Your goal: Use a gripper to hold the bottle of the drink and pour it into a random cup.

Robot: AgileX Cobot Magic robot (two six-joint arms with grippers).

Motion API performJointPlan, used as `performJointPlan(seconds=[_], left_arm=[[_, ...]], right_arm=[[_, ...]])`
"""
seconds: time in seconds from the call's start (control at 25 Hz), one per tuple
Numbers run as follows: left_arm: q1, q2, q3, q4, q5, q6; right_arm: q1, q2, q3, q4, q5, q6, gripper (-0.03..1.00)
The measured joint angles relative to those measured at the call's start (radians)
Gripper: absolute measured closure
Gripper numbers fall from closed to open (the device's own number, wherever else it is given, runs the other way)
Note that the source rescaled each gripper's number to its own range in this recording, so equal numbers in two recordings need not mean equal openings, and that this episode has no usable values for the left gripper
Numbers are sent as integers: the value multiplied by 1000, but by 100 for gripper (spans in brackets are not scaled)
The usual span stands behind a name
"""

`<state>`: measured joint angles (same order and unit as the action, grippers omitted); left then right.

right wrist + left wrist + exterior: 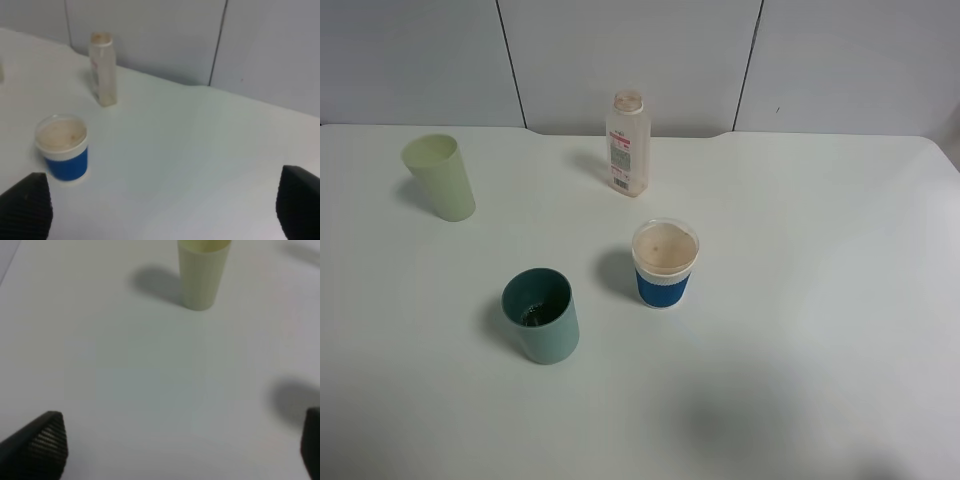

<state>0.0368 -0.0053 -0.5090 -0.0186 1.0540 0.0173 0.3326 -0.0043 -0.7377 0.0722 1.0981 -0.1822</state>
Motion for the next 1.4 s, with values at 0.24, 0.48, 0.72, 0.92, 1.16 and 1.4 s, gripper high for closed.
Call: performJointPlan(seconds=[0.24, 0.48, 0.72, 0.92, 1.16, 1.4], left_arm=[[0, 0, 0, 0, 0, 0], [0, 0, 0, 0, 0, 0], [0, 0, 0, 0, 0, 0], [0, 0, 0, 0, 0, 0], [0, 0, 0, 0, 0, 0], [0, 0, 0, 0, 0, 0]], right_arm=[[0, 0, 91, 35, 4, 1, -1], [0, 0, 158, 36, 9, 1, -1], [0, 0, 227, 36, -15, 1, -1], [0, 0, 232, 36, -25, 2, -1], [0, 0, 232, 36, -26, 2, -1], [0, 0, 232, 36, -26, 2, -1]])
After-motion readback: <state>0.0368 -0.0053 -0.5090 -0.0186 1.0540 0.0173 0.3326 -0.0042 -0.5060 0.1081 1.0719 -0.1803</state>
